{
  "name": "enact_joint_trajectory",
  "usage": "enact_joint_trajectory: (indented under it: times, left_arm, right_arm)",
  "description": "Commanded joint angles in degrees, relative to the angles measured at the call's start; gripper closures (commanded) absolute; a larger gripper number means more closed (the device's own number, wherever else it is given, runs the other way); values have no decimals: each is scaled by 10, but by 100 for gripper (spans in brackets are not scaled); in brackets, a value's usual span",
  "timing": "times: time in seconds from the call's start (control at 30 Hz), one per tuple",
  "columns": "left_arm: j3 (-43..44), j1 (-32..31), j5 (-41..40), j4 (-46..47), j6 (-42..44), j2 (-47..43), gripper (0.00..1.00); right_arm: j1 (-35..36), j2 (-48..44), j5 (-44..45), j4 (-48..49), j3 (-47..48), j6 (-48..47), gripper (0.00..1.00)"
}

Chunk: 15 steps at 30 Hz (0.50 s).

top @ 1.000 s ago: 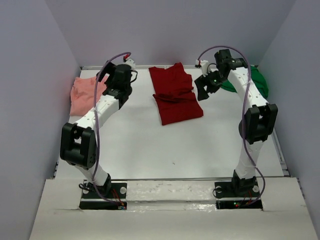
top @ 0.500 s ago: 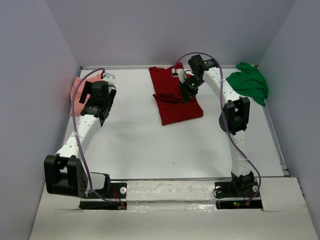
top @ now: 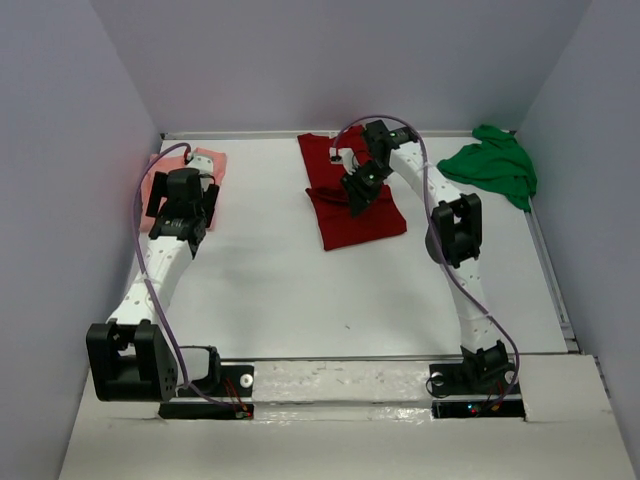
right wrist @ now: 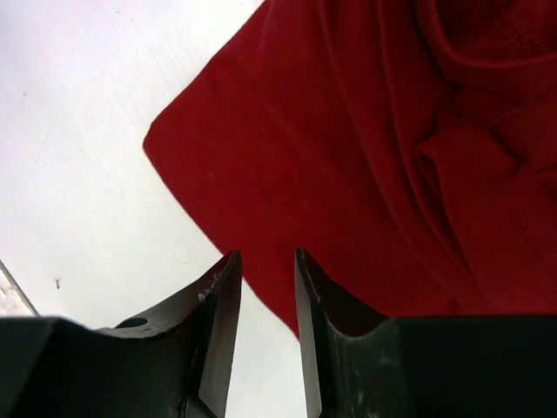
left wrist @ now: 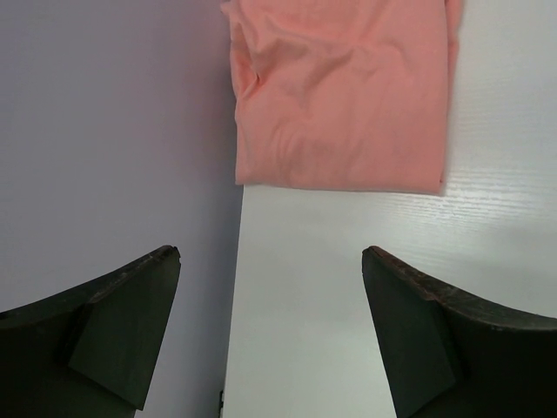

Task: Fold and stack the t-shirts
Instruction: Fold the tshirt

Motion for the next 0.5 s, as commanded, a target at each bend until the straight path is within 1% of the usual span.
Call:
enact_joint_trajectory:
  times: [0.0,0.07,0.1,0.37,0.43,0.47]
  left_arm:
    - [-6,11,5,1,-7,-30,1]
    - [-11,13,5,0,-7,-34,1]
    - [-13,14,2,-2,-6,-35,1]
    - [-33,15,3,-2,-4,-30,1]
    - [-29,15,1,-3,-2,-28,1]
    - [-29,16,-3,-4,-2,-27,1]
  right_arm:
    - [7,11,-15,33,28,1,63]
    - [7,19,-9,50,29,1,66]
    - [7,24,-5,61,29,0,74]
    - [7,45,-4,93,36,10,77]
    - [7,45,-1,101,35,10,80]
    - [7,45,3,104,32,9,83]
